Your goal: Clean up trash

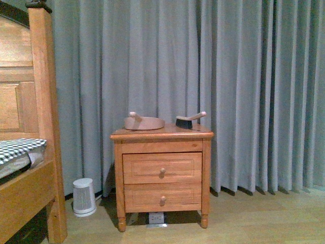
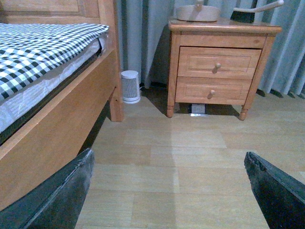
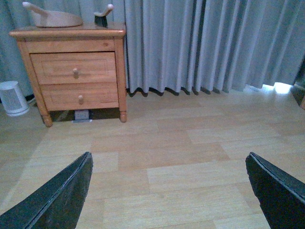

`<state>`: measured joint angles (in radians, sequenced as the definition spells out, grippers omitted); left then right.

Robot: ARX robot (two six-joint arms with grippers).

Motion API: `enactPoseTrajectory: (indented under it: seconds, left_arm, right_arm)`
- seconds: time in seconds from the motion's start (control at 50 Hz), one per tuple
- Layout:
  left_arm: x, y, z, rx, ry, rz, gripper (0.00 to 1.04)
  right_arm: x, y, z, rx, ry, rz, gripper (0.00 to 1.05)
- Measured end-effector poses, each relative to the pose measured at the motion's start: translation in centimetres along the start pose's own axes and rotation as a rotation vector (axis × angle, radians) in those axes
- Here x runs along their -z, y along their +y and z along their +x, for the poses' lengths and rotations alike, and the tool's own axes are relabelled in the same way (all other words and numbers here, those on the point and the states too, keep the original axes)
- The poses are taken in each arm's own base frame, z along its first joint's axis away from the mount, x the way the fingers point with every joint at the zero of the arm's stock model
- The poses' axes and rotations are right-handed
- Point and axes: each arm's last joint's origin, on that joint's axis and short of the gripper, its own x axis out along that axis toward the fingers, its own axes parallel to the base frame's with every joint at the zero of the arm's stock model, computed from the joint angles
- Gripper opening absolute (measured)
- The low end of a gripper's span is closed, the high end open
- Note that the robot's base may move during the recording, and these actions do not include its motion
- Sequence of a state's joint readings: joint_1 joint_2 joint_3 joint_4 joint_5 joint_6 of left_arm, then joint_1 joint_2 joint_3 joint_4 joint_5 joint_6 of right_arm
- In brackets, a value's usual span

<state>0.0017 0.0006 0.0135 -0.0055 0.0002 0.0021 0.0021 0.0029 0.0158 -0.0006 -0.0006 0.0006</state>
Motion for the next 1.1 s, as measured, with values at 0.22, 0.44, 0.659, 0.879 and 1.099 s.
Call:
enactPoseTrajectory:
  seconds: [0.22, 0.44, 0.659, 0.879, 1.099]
  left_arm:
    - [0.0, 0.0, 0.0, 0.0, 0.0, 0.0, 0.97]
    - [0.0, 0.0, 0.0, 0.0, 0.0, 0.0, 0.97]
    - [0.0, 0.0, 0.0, 0.0, 0.0, 0.0, 0.97]
    - [0.0, 0.0, 0.0, 0.0, 0.0, 0.0, 0.97]
    - [0.0, 0.0, 0.0, 0.0, 0.0, 0.0, 0.97]
  right_arm:
    - [0.0, 0.0, 0.0, 0.0, 0.0, 0.0, 0.97]
    - [-0.01, 0.0, 0.0, 0.0, -0.001, 0.0, 0.97]
    - [-0.01, 0.0, 0.0, 0.0, -0.001, 0.0, 0.97]
    - [0.0, 0.0, 0.0, 0.0, 0.0, 0.0, 0.97]
    - [0.0, 0.0, 0.0, 0.0, 0.0, 0.0, 0.97]
